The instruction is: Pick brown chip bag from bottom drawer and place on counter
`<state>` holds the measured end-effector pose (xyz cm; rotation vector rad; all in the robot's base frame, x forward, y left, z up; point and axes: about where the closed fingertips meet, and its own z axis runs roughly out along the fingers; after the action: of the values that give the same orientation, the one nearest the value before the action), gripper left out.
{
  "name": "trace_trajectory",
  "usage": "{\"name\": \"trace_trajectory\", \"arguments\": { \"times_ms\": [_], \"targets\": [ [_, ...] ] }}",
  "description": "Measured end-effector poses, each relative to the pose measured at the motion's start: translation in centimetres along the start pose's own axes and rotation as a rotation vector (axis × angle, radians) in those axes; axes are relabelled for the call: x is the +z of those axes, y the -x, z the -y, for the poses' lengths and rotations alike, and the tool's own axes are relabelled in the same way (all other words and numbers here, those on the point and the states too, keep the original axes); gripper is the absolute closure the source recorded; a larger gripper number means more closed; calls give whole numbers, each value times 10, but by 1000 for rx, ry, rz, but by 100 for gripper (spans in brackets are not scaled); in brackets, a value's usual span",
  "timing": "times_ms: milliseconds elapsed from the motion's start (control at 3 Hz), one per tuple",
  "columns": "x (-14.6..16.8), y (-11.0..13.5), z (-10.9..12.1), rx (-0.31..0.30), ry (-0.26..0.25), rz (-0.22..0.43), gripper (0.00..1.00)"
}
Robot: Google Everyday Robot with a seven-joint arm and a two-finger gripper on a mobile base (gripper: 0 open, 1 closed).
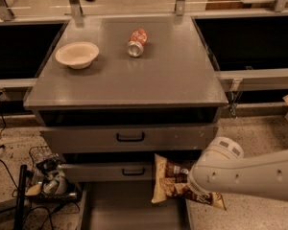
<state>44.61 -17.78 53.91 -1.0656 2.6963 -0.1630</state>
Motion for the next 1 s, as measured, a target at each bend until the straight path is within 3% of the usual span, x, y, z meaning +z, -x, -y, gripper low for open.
{"name": "trace_trajectory", "arguments": {
  "times_ms": [333,667,1000],
  "targets": [
    [-70,-1,23,13,-121,68,100],
    [-70,-1,23,13,-121,68,100],
    [-85,3,32,8,-155,72,100]
  ]
}}
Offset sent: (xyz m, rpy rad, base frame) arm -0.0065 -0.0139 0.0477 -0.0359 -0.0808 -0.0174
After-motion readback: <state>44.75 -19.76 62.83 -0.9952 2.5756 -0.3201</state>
